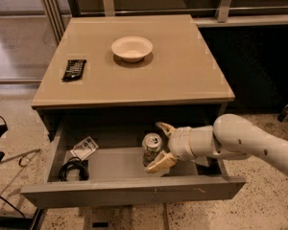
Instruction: Place 7up can into top drawer
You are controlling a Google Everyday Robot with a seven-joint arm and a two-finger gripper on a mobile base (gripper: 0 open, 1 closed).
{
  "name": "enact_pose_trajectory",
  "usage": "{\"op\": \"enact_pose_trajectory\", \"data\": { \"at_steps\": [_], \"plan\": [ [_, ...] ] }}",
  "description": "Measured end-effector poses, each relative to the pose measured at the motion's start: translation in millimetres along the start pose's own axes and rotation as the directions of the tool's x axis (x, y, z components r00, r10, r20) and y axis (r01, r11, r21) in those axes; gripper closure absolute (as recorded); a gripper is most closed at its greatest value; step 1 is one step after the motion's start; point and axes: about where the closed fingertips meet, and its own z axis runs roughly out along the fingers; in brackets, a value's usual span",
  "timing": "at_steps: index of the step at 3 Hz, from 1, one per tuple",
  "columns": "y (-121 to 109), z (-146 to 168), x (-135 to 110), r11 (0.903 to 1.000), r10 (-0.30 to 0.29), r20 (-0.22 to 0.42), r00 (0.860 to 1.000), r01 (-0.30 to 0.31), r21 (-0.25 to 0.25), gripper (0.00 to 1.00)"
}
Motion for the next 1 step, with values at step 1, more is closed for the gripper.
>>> {"op": "enact_pose_trajectory", "data": {
  "at_steps": [1],
  "plan": [
    [0.0,0.0,0.0,1.0,0.0,0.0,1.0,0.0,0.0,0.0]
  ]
}}
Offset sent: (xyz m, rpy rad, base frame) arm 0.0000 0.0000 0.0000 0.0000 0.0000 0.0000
